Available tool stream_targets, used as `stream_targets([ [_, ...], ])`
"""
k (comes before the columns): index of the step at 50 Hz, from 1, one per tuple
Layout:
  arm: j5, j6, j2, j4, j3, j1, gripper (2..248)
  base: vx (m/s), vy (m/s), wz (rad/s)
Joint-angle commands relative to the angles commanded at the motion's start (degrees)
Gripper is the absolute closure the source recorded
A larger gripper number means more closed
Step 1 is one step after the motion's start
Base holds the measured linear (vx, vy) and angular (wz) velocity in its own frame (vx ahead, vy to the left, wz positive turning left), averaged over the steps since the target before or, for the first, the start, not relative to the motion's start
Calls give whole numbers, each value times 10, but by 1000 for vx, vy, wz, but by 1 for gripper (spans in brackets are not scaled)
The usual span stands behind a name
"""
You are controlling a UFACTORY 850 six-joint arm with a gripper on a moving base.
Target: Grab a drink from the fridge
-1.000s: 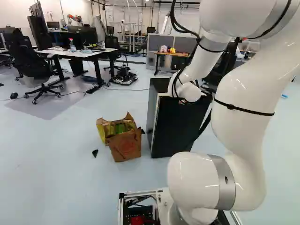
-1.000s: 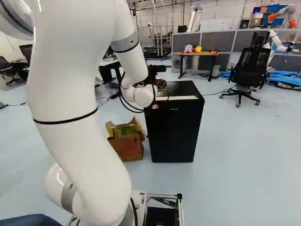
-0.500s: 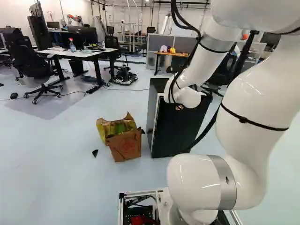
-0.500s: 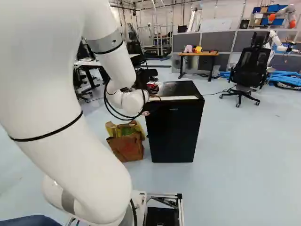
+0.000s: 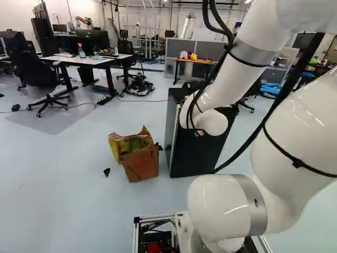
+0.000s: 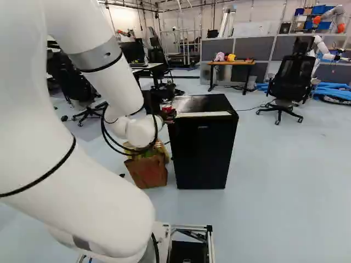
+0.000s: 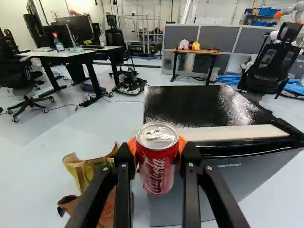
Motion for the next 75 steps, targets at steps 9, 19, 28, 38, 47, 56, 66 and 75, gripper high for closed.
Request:
stream_targets([
  [9, -5, 0, 26, 6, 30, 12, 150, 0, 0, 0],
  [19, -10, 0, 49, 12, 57, 23, 150, 0, 0, 0],
  [28, -13, 0, 66, 16, 76, 30, 150, 0, 0, 0],
  [38, -16, 0, 78, 19, 91, 36, 150, 0, 0, 0],
  [47, -17, 0, 85, 20, 98, 39, 150, 0, 0, 0],
  [56, -18, 0, 87, 21, 101, 40, 150, 0, 0, 0],
  [66, -18, 0, 87, 21, 101, 40, 150, 0, 0, 0],
  [75, -18, 0, 87, 21, 101, 40, 150, 0, 0, 0],
])
